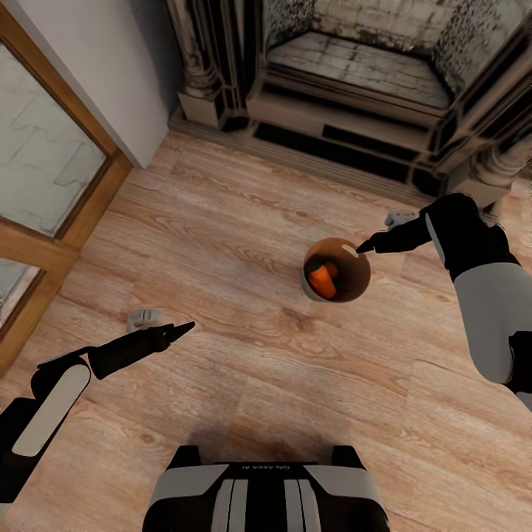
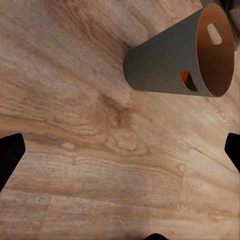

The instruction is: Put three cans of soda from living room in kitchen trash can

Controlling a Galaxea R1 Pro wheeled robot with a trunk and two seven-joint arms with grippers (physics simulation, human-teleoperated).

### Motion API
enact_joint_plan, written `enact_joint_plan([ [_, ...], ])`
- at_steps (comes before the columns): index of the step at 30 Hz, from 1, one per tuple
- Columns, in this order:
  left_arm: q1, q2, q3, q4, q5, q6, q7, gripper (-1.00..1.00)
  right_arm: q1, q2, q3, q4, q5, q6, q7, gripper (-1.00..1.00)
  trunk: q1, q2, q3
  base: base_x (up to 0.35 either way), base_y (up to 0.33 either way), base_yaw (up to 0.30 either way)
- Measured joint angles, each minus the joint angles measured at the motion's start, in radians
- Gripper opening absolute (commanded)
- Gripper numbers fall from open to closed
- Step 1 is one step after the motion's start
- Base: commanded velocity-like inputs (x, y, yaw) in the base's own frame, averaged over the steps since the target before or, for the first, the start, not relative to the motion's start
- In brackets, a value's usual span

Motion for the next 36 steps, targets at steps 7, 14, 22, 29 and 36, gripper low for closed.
enact_joint_plan([
  [7,0.000,0.000,0.000,0.000,-0.004,-0.002,0.001,1.00,0.070,0.000,-0.003,-0.041,0.001,0.000,0.000,1.00,-0.027,0.049,0.022,0.000,0.000,0.000],
  [14,0.000,0.000,0.001,0.002,-0.008,-0.004,0.002,1.00,0.117,-0.001,-0.007,-0.069,0.001,0.000,0.000,1.00,-0.054,0.098,0.044,0.000,0.000,0.000],
  [22,0.000,0.000,0.001,0.003,-0.009,-0.005,0.002,1.00,0.172,-0.019,-0.010,-0.101,0.000,0.000,0.001,1.00,-0.084,0.154,0.069,0.000,0.000,0.000],
  [29,0.000,0.000,0.001,0.003,-0.009,-0.006,0.003,1.00,0.235,-0.042,-0.011,-0.144,-0.002,0.000,0.004,1.00,-0.111,0.203,0.091,0.000,0.000,0.000],
  [36,0.000,0.000,0.000,0.003,-0.009,-0.007,0.004,1.00,0.329,-0.049,-0.011,-0.217,-0.005,0.000,0.006,1.00,-0.138,0.252,0.113,0.000,0.000,0.000],
])
